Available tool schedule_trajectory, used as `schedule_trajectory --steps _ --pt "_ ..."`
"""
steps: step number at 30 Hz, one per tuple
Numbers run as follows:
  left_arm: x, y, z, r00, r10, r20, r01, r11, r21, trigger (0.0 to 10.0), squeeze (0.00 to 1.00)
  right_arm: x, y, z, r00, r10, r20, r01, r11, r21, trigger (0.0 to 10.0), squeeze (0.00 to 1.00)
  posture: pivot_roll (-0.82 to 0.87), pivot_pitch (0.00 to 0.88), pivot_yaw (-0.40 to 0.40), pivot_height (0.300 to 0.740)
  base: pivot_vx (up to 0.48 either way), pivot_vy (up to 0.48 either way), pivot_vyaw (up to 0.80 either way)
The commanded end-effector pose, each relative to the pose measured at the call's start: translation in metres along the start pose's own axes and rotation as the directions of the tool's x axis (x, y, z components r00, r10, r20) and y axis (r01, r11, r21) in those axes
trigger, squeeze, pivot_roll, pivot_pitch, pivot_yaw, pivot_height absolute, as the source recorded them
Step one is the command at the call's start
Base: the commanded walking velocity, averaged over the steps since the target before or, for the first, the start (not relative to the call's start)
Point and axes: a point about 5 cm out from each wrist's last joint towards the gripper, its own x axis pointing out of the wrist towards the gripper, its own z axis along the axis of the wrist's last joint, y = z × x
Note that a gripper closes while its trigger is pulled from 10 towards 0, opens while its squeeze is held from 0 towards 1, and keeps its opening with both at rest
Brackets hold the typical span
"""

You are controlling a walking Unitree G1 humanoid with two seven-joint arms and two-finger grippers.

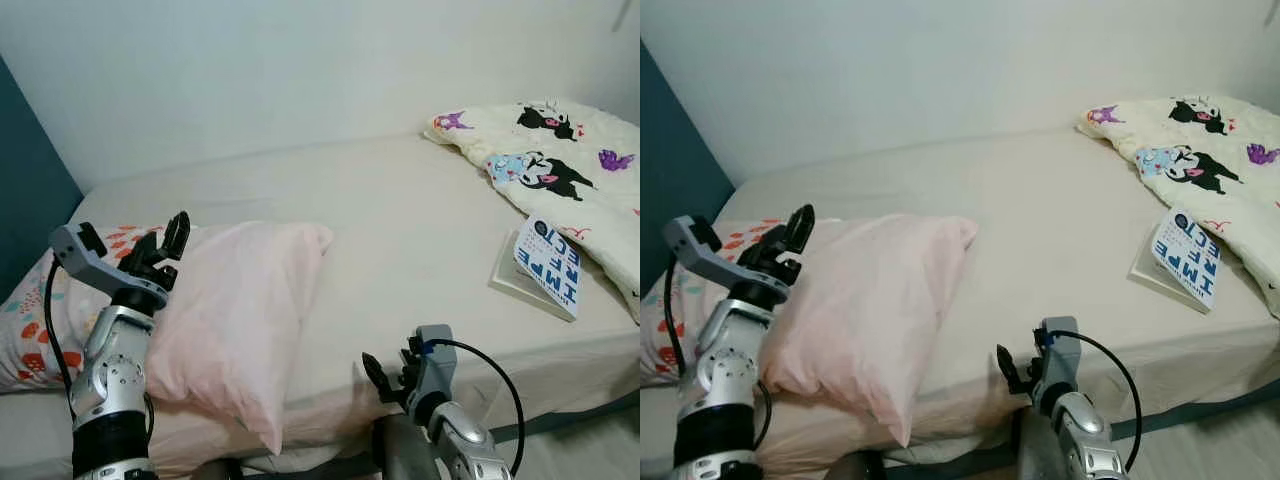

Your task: Clean up the room

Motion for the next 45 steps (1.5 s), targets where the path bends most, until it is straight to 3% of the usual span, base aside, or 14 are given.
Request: schedule_trajectory --steps 1,6,8,11,14,15,18,23,27,29,32,38,40,45 --pt "-0.007 0.011 -0.01 0.997 0.07 -0.034 -0.071 0.997 -0.006 10.0 0.0 -0.001 0.001 -0.004 1.0 -0.008 -0.004 0.008 1.0 0.008 10.0 0.0 -0.09 0.097 0.057 0.581 0.0 0.0 0.0" --pt "-0.028 0.034 -0.023 0.983 0.17 -0.064 -0.173 0.984 -0.037 10.0 0.0 -0.001 0.0 -0.004 1.0 -0.009 -0.005 0.01 1.0 0.01 10.0 0.0 -0.08 0.098 0.055 0.581 0.0 0.0 0.0" --pt "-0.061 0.059 -0.028 0.961 0.251 -0.119 -0.26 0.963 -0.065 10.0 0.0 -0.001 0.0 -0.005 1.0 -0.003 -0.01 0.003 1.0 0.009 10.0 0.0 -0.08 0.106 0.054 0.581 0.0 0.0 0.0" --pt "-0.07 0.065 -0.027 0.952 0.277 -0.131 -0.288 0.955 -0.075 10.0 0.0 -0.001 0.0 -0.005 1.0 -0.002 -0.011 0.002 1.0 0.01 10.0 0.0 -0.08 0.106 0.054 0.581 0.0 0.0 0.0" --pt "-0.095 0.077 -0.028 0.927 0.332 -0.176 -0.356 0.925 -0.132 10.0 0.0 -0.001 0.0 -0.006 1.0 -0.003 -0.014 0.003 1.0 0.015 10.0 0.0 -0.06 0.112 0.055 0.581 0.0 0.0 0.0" --pt "-0.095 0.077 -0.028 0.927 0.332 -0.176 -0.356 0.925 -0.132 10.0 0.0 -0.001 0.0 -0.006 1.0 -0.003 -0.014 0.003 1.0 0.015 10.0 0.0 -0.06 0.112 0.055 0.581 0.0 0.0 0.0" --pt "-0.126 0.081 -0.037 0.902 0.357 -0.243 -0.414 0.876 -0.249 10.0 0.0 -0.001 -0.002 -0.006 1.0 -0.004 -0.018 0.005 1.0 0.021 10.0 0.0 -0.06 0.115 0.056 0.581 0.0 0.0 0.0" --pt "-0.139 0.067 -0.057 0.909 0.264 -0.322 -0.379 0.843 -0.381 10.0 0.0 0.0 -0.003 -0.006 1.0 -0.008 -0.019 0.008 1.0 0.02 10.0 0.0 -0.06 0.116 0.055 0.581 0.0 0.0 0.0" --pt "-0.141 0.063 -0.062 0.909 0.233 -0.345 -0.364 0.846 -0.39 10.0 0.0 0.0 -0.003 -0.005 1.0 -0.009 -0.018 0.009 1.0 0.019 10.0 0.0 -0.06 0.116 0.055 0.581 0.0 0.0 0.0" --pt "-0.142 0.045 -0.08 0.902 0.116 -0.416 -0.32 0.826 -0.464 10.0 0.0 0.0 -0.004 -0.005 1.0 -0.012 -0.017 0.012 1.0 0.017 10.0 0.0 -0.07 0.116 0.051 0.581 0.0 0.0 0.0" --pt "-0.14 0.04 -0.082 0.903 0.092 -0.42 -0.311 0.816 -0.488 10.0 0.0 0.0 -0.004 -0.005 1.0 -0.012 -0.017 0.013 1.0 0.016 10.0 0.0 -0.07 0.116 0.051 0.581 0.0 0.0 0.0" --pt "-0.123 0.028 -0.092 0.896 0.041 -0.441 -0.285 0.816 -0.503 10.0 0.0 -0.001 -0.004 -0.005 1.0 -0.013 -0.015 0.013 1.0 0.013 10.0 0.0 -0.09 0.116 0.053 0.581 0.0 0.0 0.0" --pt "-0.112 0.025 -0.1 0.888 0.068 -0.455 -0.302 0.833 -0.464 10.0 0.0 -0.001 -0.004 -0.005 1.0 -0.014 -0.014 0.014 1.0 0.009 10.0 0.0 -0.09 0.118 0.052 0.581 0.0 0.0 0.0" --pt "-0.094 0.024 -0.103 0.897 0.102 -0.43 -0.316 0.828 -0.463 10.0 0.0 -0.001 -0.004 -0.005 1.0 -0.015 -0.014 0.015 1.0 0.003 10.0 0.0 -0.1 0.118 0.05 0.581 0.0 0.0 0.0"
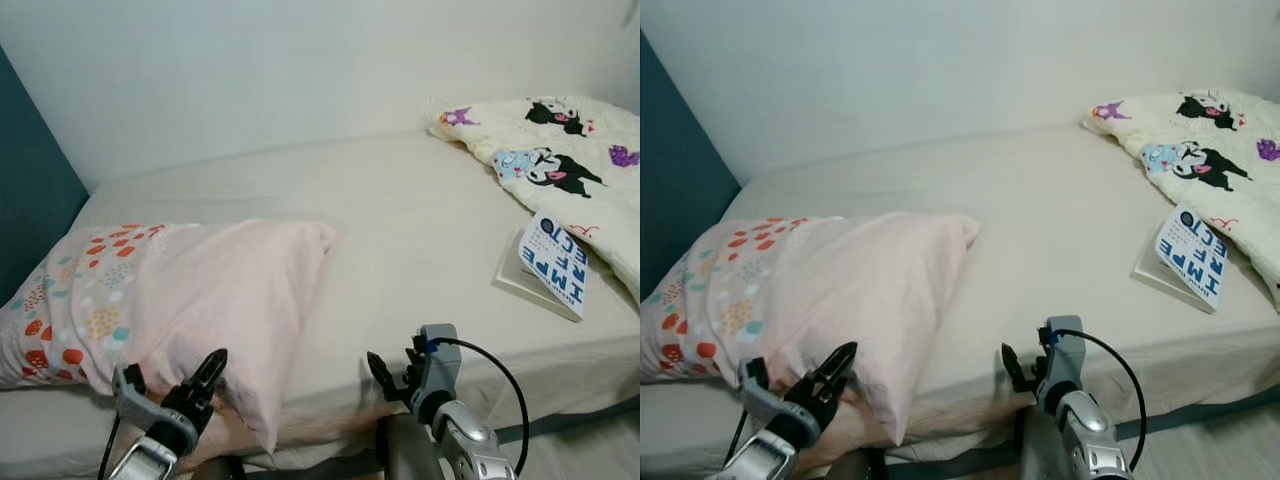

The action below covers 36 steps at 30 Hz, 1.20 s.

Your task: Clean up the room

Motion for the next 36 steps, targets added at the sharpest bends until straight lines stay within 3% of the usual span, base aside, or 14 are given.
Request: schedule_trajectory --steps 1,15,18,19,20,21,22,32,34,35,36 --pt "0.004 0.001 -0.007 1.0 0.018 0.015 -0.018 0.999 -0.036 10.0 0.0 -0.001 0.001 -0.005 1.0 -0.004 -0.013 0.004 1.0 0.006 10.0 0.0 -0.1 0.118 0.05 0.581 0.0 0.0 0.0" --pt "0.013 0.01 -0.009 0.993 0.117 0.03 -0.117 0.993 -0.01 10.0 0.0 -0.001 0.001 -0.005 1.0 -0.003 -0.014 0.003 1.0 0.008 10.0 0.0 -0.1 0.124 0.047 0.581 0.0 0.0 0.0" --pt "0.023 0.006 -0.009 0.993 0.108 0.051 -0.106 0.994 -0.032 10.0 0.0 -0.001 0.001 -0.005 1.0 -0.004 -0.013 0.004 1.0 0.008 10.0 0.0 -0.1 0.123 0.044 0.581 0.0 0.0 0.0" --pt "0.025 0.004 -0.01 0.994 0.096 0.053 -0.094 0.995 -0.039 8.0 0.0 -0.001 0.0 -0.005 1.0 -0.004 -0.013 0.004 1.0 0.008 10.0 0.0 -0.1 0.122 0.044 0.581 0.0 0.0 0.0" --pt "0.029 0.001 -0.011 0.995 0.083 0.053 -0.081 0.996 -0.036 3.1 0.0 -0.001 0.0 -0.005 1.0 -0.004 -0.013 0.004 1.0 0.007 10.0 0.0 -0.1 0.121 0.043 0.581 0.0 0.0 0.0" --pt "0.029 0.001 -0.011 0.995 0.083 0.053 -0.081 0.996 -0.036 3.1 0.0 -0.001 0.0 -0.005 1.0 -0.004 -0.013 0.004 1.0 0.007 10.0 0.0 -0.1 0.121 0.043 0.581 0.0 0.0 0.0" --pt "0.032 -0.001 -0.01 0.996 0.075 0.056 -0.073 0.997 -0.036 0.0 0.0 -0.001 0.001 -0.004 1.0 -0.004 -0.013 0.004 1.0 0.006 10.0 0.0 -0.11 0.12 0.043 0.581 0.0 0.0 0.0" --pt "0.049 -0.016 0.014 0.994 0.022 0.108 -0.021 1.0 -0.013 0.0 0.0 -0.001 0.0 -0.004 1.0 -0.008 -0.011 0.008 1.0 0.004 10.0 0.0 -0.11 0.116 0.044 0.581 0.0 0.0 0.0" --pt "0.055 -0.023 0.027 0.993 -0.006 0.115 -0.001 0.998 0.064 0.0 0.0 -0.001 0.0 -0.004 1.0 -0.01 -0.011 0.01 1.0 0.004 10.0 0.0 -0.12 0.115 0.041 0.581 0.0 0.0 0.0" --pt "0.058 -0.029 0.034 0.996 -0.018 0.093 0.001 0.985 0.175 0.0 0.0 -0.001 0.0 -0.004 1.0 -0.01 -0.01 0.01 1.0 0.005 10.0 0.0 -0.12 0.114 0.038 0.581 0.0 0.0 0.0" --pt "0.058 -0.029 0.034 0.996 -0.018 0.093 0.001 0.985 0.175 0.0 0.0 -0.001 0.0 -0.004 1.0 -0.01 -0.01 0.01 1.0 0.005 10.0 0.0 -0.12 0.114 0.038 0.581 0.0 0.0 0.0"
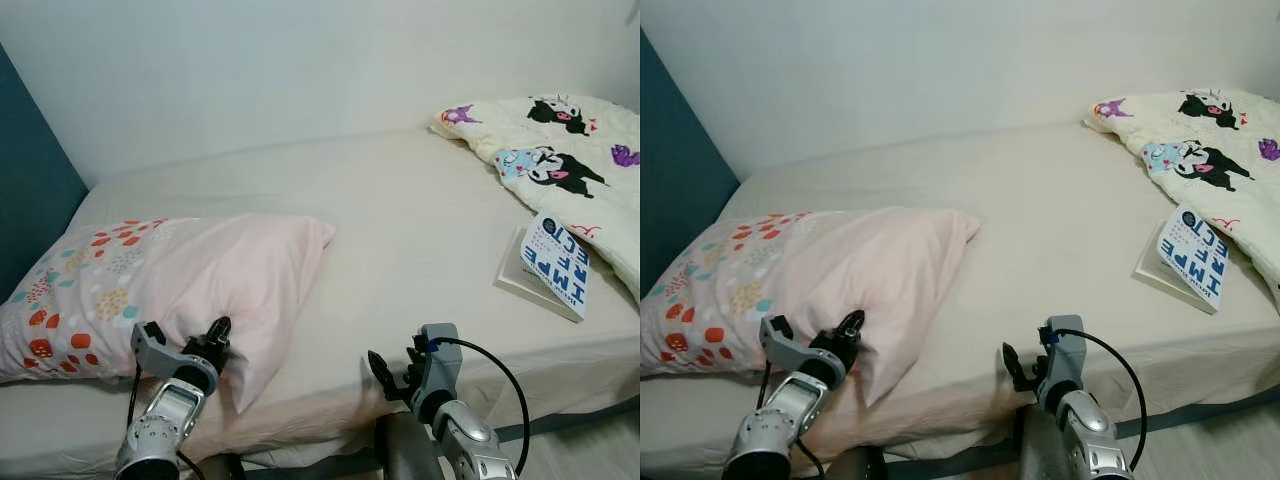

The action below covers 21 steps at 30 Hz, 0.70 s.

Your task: Clean up the room

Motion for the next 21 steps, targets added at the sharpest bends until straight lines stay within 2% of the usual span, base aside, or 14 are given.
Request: schedule_trajectory --steps 1,3,4,6,7,8,9,10,11,12,14,15,20,21 --pt "0.006 -0.007 0.014 1.0 -0.018 -0.007 0.019 0.982 0.187 0.0 0.0 -0.001 0.0 -0.004 1.0 -0.009 -0.013 0.009 1.0 0.008 10.0 0.0 -0.12 0.114 0.037 0.581 0.0 0.0 0.0" --pt "0.013 -0.012 0.026 0.999 0.009 -0.051 0.016 0.887 0.462 0.0 0.0 -0.001 0.0 -0.004 1.0 -0.009 -0.013 0.009 1.0 0.008 10.0 0.0 -0.11 0.112 0.036 0.581 0.0 0.0 0.0" --pt "0.013 -0.012 0.026 0.999 0.009 -0.051 0.016 0.887 0.462 0.0 0.0 -0.001 0.0 -0.004 1.0 -0.009 -0.013 0.009 1.0 0.008 10.0 0.0 -0.11 0.112 0.036 0.581 0.0 0.0 0.0" --pt "0.019 -0.017 0.048 0.997 0.056 -0.061 0.004 0.703 0.711 0.0 0.0 -0.001 0.001 -0.005 1.0 -0.008 -0.013 0.008 1.0 0.007 10.0 0.0 -0.12 0.113 0.038 0.581 0.0 0.0 0.0" --pt "0.019 -0.017 0.048 0.997 0.056 -0.061 0.004 0.703 0.711 0.0 0.0 -0.001 0.001 -0.005 1.0 -0.008 -0.013 0.008 1.0 0.007 10.0 0.0 -0.12 0.113 0.038 0.581 0.0 0.0 0.0" --pt "0.023 -0.022 0.063 0.994 0.093 -0.06 0.002 0.529 0.849 0.0 0.0 -0.001 0.001 -0.005 1.0 -0.008 -0.013 0.008 1.0 0.008 10.0 0.0 -0.12 0.112 0.038 0.581 0.0 0.0 0.0" --pt "0.023 -0.022 0.063 0.994 0.093 -0.06 0.002 0.529 0.849 0.0 0.0 -0.001 0.001 -0.005 1.0 -0.008 -0.013 0.008 1.0 0.008 10.0 0.0 -0.12 0.112 0.038 0.581 0.0 0.0 0.0" --pt "0.027 -0.029 0.08 0.991 0.128 -0.04 -0.002 0.315 0.949 0.0 0.0 -0.001 0.001 -0.005 1.0 -0.008 -0.013 0.008 1.0 0.008 10.0 0.0 -0.12 0.113 0.041 0.581 0.0 0.0 0.0" --pt "0.032 -0.042 0.107 0.986 0.164 0.012 -0.016 0.024 1.0 0.0 0.0 -0.002 0.001 -0.005 1.0 -0.009 -0.011 0.009 1.0 0.011 10.0 0.0 -0.13 0.114 0.044 0.581 0.0 0.0 0.0" --pt "0.032 -0.042 0.107 0.986 0.164 0.012 -0.016 0.024 1.0 0.0 0.0 -0.002 0.001 -0.005 1.0 -0.009 -0.011 0.009 1.0 0.011 10.0 0.0 -0.13 0.114 0.044 0.581 0.0 0.0 0.0" --pt "0.034 -0.051 0.122 0.982 0.181 0.049 -0.028 -0.117 0.993 0.0 0.0 -0.002 0.002 -0.005 1.0 -0.011 -0.01 0.011 1.0 0.012 10.0 0.0 -0.13 0.116 0.044 0.581 0.0 0.0 0.0" --pt "0.034 -0.051 0.122 0.982 0.181 0.049 -0.028 -0.117 0.993 0.0 0.0 -0.002 0.002 -0.005 1.0 -0.011 -0.01 0.011 1.0 0.012 10.0 0.0 -0.13 0.116 0.044 0.581 0.0 0.0 0.0" --pt "0.036 -0.064 0.153 0.962 0.237 0.134 -0.038 -0.37 0.928 0.0 0.0 -0.003 0.002 -0.006 1.0 -0.013 -0.009 0.013 1.0 0.013 10.0 0.0 -0.14 0.12 0.05 0.581 0.0 0.0 0.0" --pt "0.036 -0.064 0.153 0.962 0.237 0.134 -0.038 -0.37 0.928 0.0 0.0 -0.003 0.002 -0.006 1.0 -0.013 -0.009 0.013 1.0 0.013 10.0 0.0 -0.14 0.12 0.05 0.581 0.0 0.0 0.0"
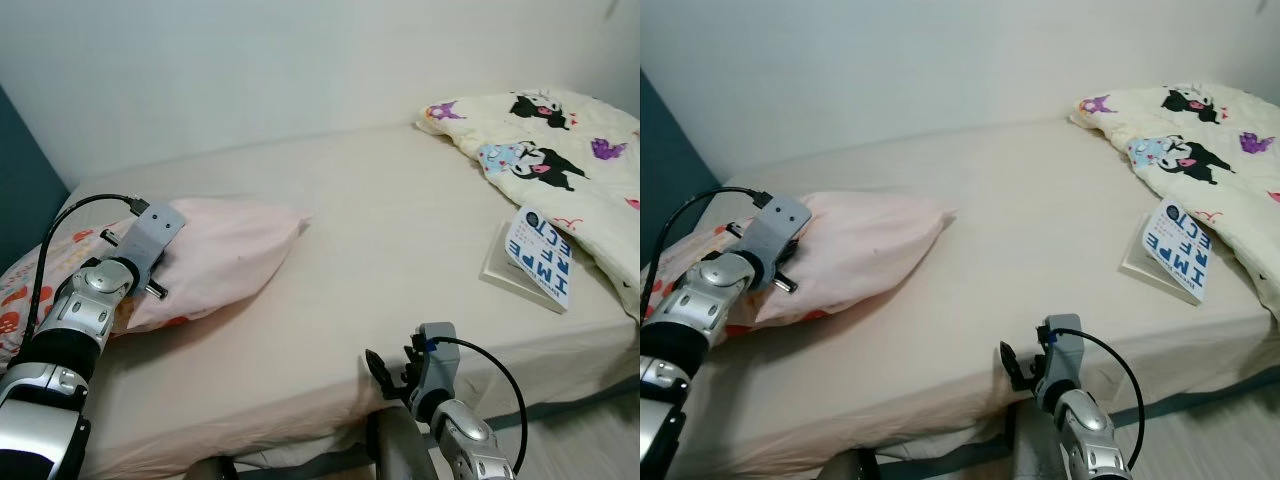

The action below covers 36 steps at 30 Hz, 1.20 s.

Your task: Clean up the room

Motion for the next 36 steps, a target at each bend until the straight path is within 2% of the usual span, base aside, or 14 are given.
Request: schedule_trajectory --steps 1,9,14,17,18,20,21,23,26,27,29,30,33,36 --pt "-0.009 0.037 -0.016 0.989 0.091 -0.114 -0.075 0.988 0.136 0.0 0.0 -0.005 0.0 -0.009 1.0 -0.016 -0.022 0.017 1.0 0.017 10.0 0.0 -0.14 0.122 0.052 0.581 0.0 0.0 0.0" --pt "-0.017 0.053 -0.033 0.973 0.076 -0.22 -0.04 0.985 0.166 0.0 0.0 -0.006 0.0 -0.01 1.0 -0.018 -0.023 0.018 1.0 0.023 10.0 0.0 -0.14 0.124 0.047 0.581 0.0 0.0 0.0" --pt "-0.008 0.036 -0.016 0.999 -0.022 -0.036 0.014 0.98 -0.199 0.0 0.0 -0.004 0.0 -0.009 1.0 -0.007 -0.029 0.008 1.0 0.026 10.0 0.0 -0.14 0.12 0.039 0.581 0.0 0.0 0.0" --pt "-0.006 0.033 -0.009 0.999 -0.037 0.011 0.038 0.966 -0.254 0.0 0.0 -0.004 0.0 -0.009 1.0 -0.006 -0.03 0.006 1.0 0.025 10.0 0.0 -0.14 0.12 0.039 0.581 0.0 0.0 0.0" --pt "-0.001 0.025 0.021 0.98 -0.068 0.186 0.136 0.914 -0.382 0.0 0.0 -0.004 0.0 -0.009 1.0 -0.005 -0.03 0.006 1.0 0.023 10.0 0.0 -0.14 0.115 0.039 0.581 0.0 0.0 0.0" --pt "-0.002 0.006 0.095 0.809 -0.104 0.579 0.459 0.727 -0.511 0.0 0.0 -0.003 0.0 -0.009 0.999 -0.007 -0.031 0.008 1.0 0.019 10.0 0.0 -0.15 0.109 0.044 0.581 0.0 0.0 0.0" --pt "-0.002 0.006 0.095 0.809 -0.104 0.579 0.459 0.727 -0.511 0.0 0.0 -0.003 0.0 -0.009 0.999 -0.007 -0.031 0.008 1.0 0.019 10.0 0.0 -0.15 0.109 0.044 0.581 0.0 0.0 0.0" --pt "-0.015 -0.014 0.145 0.594 -0.116 0.796 0.707 0.548 -0.447 0.0 0.0 -0.003 0.0 -0.008 0.999 -0.011 -0.03 0.012 1.0 0.018 10.0 0.0 -0.15 0.107 0.046 0.581 0.0 0.0 0.0" --pt "-0.026 -0.038 0.174 0.453 -0.13 0.882 0.834 0.41 -0.368 0.0 0.0 -0.003 -0.001 -0.008 0.999 -0.014 -0.03 0.015 1.0 0.018 10.0 0.0 -0.14 0.103 0.047 0.581 0.0 0.0 0.0" --pt "-0.026 -0.038 0.174 0.453 -0.13 0.882 0.834 0.41 -0.368 0.0 0.0 -0.003 -0.001 -0.008 0.999 -0.014 -0.03 0.015 1.0 0.018 10.0 0.0 -0.14 0.103 0.047 0.581 0.0 0.0 0.0" --pt "-0.044 -0.084 0.202 0.293 -0.171 0.941 0.938 0.24 -0.249 0.0 0.0 -0.002 -0.001 -0.008 0.999 -0.017 -0.029 0.017 1.0 0.018 10.0 0.0 -0.15 0.101 0.047 0.581 0.0 0.0 0.0" --pt "-0.044 -0.084 0.202 0.293 -0.171 0.941 0.938 0.24 -0.249 0.0 0.0 -0.002 -0.001 -0.008 0.999 -0.017 -0.029 0.017 1.0 0.018 10.0 0.0 -0.15 0.101 0.047 0.581 0.0 0.0 0.0" --pt "-0.076 -0.143 0.214 0.08 -0.247 0.966 0.997 0.03 -0.074 0.0 0.0 -0.002 -0.002 -0.008 0.999 -0.018 -0.029 0.019 1.0 0.016 10.0 0.0 -0.15 0.103 0.046 0.581 0.0 0.0 0.0" --pt "-0.09 -0.162 0.209 -0.008 -0.279 0.96 0.999 -0.043 -0.005 0.0 0.0 -0.002 -0.002 -0.007 0.999 -0.019 -0.028 0.019 1.0 0.014 10.0 0.0 -0.15 0.105 0.044 0.581 0.0 0.0 0.0"
